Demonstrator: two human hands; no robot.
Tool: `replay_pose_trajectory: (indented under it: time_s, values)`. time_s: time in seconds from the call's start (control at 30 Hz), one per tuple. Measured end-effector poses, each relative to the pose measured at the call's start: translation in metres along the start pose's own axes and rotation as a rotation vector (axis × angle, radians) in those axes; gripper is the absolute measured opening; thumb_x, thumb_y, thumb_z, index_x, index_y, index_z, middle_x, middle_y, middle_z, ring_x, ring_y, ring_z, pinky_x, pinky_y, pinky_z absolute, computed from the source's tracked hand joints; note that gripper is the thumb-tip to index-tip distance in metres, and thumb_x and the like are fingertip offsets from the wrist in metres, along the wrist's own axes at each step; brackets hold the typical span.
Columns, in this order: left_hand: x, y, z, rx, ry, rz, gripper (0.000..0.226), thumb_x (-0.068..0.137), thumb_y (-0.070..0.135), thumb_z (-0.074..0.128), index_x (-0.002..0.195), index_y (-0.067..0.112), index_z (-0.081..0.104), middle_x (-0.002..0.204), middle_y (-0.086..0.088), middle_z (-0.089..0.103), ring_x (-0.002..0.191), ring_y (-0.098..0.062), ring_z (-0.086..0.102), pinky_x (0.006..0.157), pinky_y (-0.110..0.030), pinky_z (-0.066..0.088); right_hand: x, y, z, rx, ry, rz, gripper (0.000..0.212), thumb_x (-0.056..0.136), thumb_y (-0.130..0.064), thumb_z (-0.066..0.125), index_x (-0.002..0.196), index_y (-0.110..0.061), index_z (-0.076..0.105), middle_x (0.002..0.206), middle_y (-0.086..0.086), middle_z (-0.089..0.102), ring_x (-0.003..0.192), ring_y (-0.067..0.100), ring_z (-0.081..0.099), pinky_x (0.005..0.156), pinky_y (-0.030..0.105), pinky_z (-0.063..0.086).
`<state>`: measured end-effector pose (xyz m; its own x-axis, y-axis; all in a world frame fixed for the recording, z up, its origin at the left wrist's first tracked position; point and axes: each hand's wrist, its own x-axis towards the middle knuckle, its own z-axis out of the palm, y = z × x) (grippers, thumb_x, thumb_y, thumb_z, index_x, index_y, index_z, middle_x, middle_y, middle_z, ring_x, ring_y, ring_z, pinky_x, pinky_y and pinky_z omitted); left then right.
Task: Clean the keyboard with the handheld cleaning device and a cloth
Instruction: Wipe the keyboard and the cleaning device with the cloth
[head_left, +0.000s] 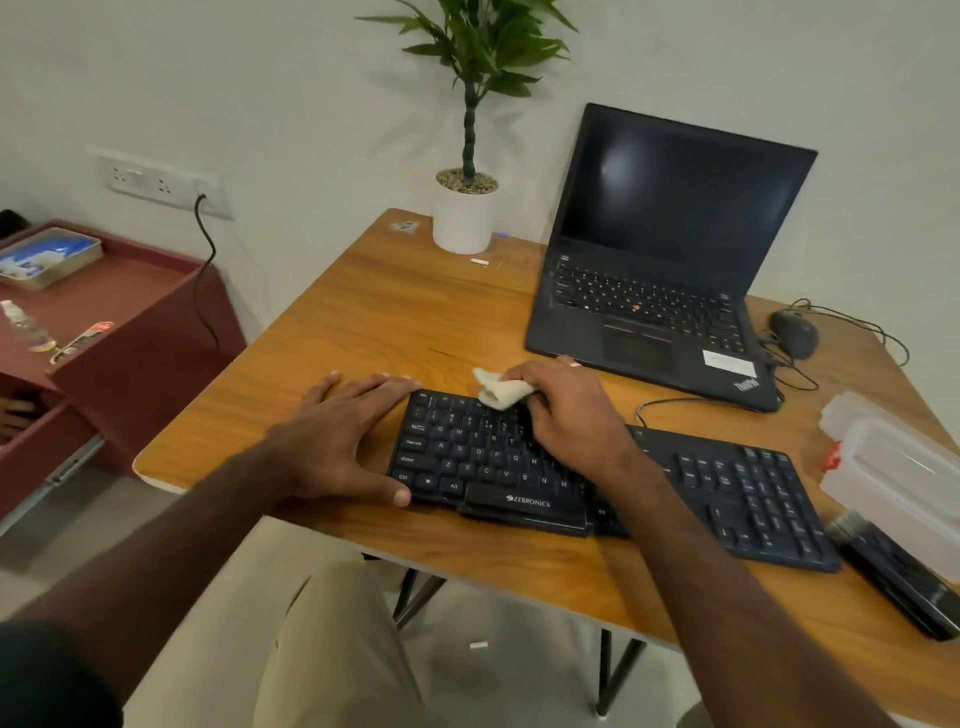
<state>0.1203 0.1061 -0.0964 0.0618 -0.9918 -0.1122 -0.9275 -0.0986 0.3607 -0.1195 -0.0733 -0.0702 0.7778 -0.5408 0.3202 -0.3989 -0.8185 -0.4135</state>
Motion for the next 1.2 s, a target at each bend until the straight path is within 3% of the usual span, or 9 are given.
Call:
replay_pose_trajectory:
  time_s: [0.1, 0.27, 0.5, 0.63, 0.77, 0.97, 1.2]
  values:
    - [0.0, 0.001, 0.0, 0.005, -0.003, -0.022, 0.135, 0.047, 0.106, 0.042, 0.157, 0.044, -0.006, 0.168, 0.01, 0.007, 0.145, 0.004, -0.007, 0.124, -0.045, -0.011, 0.011, -0.031, 0.016, 0.027, 0.066, -0.019, 0.041, 0.086, 0.001, 0.06, 0.118, -0.02, 0.073, 0.118, -0.001, 0.074, 0.109, 0.023, 0.061, 0.095, 0.048, 0.047]
    - [-0.001, 0.005, -0.002, 0.051, -0.018, -0.02, 0.133, 0.048, 0.107, 0.035, 0.156, 0.041, -0.007, 0.168, 0.009, 0.006, 0.144, 0.005, -0.011, 0.124, -0.046, -0.01, 0.017, -0.066, 0.041, -0.106, -0.049, -0.116, 0.042, 0.087, -0.002, 0.059, 0.121, -0.024, 0.07, 0.121, -0.003, 0.072, 0.112, 0.026, 0.057, 0.092, 0.042, 0.04]
    - [0.001, 0.001, 0.001, 0.046, -0.016, -0.003, 0.131, 0.051, 0.105, 0.043, 0.156, 0.046, -0.009, 0.167, 0.016, 0.002, 0.144, 0.006, -0.011, 0.123, -0.046, -0.012, -0.02, -0.01, 0.002, -0.135, -0.014, 0.003, 0.04, 0.084, 0.004, 0.062, 0.113, -0.021, 0.075, 0.114, 0.0, 0.075, 0.103, 0.028, 0.062, 0.092, 0.049, 0.049]
    - [0.002, 0.002, 0.001, 0.042, -0.008, -0.002, 0.132, 0.05, 0.106, 0.04, 0.157, 0.044, -0.008, 0.167, 0.016, 0.002, 0.144, 0.006, -0.01, 0.122, -0.043, -0.013, -0.039, 0.019, -0.023, -0.221, -0.042, 0.063, 0.039, 0.084, 0.002, 0.063, 0.112, -0.024, 0.074, 0.115, -0.002, 0.075, 0.108, 0.027, 0.062, 0.094, 0.049, 0.046]
    - [0.0, 0.003, 0.002, 0.045, -0.002, -0.003, 0.13, 0.053, 0.104, 0.042, 0.156, 0.045, -0.01, 0.167, 0.017, 0.001, 0.145, 0.006, -0.01, 0.122, -0.043, -0.013, -0.029, 0.004, -0.018, -0.224, 0.023, 0.099, 0.038, 0.083, 0.001, 0.062, 0.113, -0.022, 0.072, 0.116, -0.002, 0.073, 0.108, 0.027, 0.062, 0.095, 0.046, 0.045]
    - [-0.003, 0.008, -0.001, 0.036, 0.023, -0.002, 0.126, 0.051, 0.105, 0.041, 0.153, 0.049, -0.006, 0.161, 0.023, 0.003, 0.142, 0.009, -0.01, 0.121, -0.038, -0.015, -0.001, -0.061, 0.024, -0.217, 0.011, -0.042, 0.033, 0.092, -0.007, 0.056, 0.12, -0.022, 0.067, 0.121, -0.004, 0.064, 0.112, 0.022, 0.054, 0.098, 0.04, 0.037]
    - [-0.002, 0.006, -0.002, 0.016, 0.018, 0.006, 0.128, 0.052, 0.103, 0.046, 0.156, 0.048, -0.005, 0.161, 0.025, 0.002, 0.143, 0.009, -0.011, 0.12, -0.039, -0.016, -0.028, -0.025, -0.004, -0.285, -0.056, 0.033, 0.037, 0.093, -0.009, 0.06, 0.126, -0.024, 0.067, 0.127, -0.005, 0.065, 0.12, 0.021, 0.051, 0.102, 0.04, 0.034]
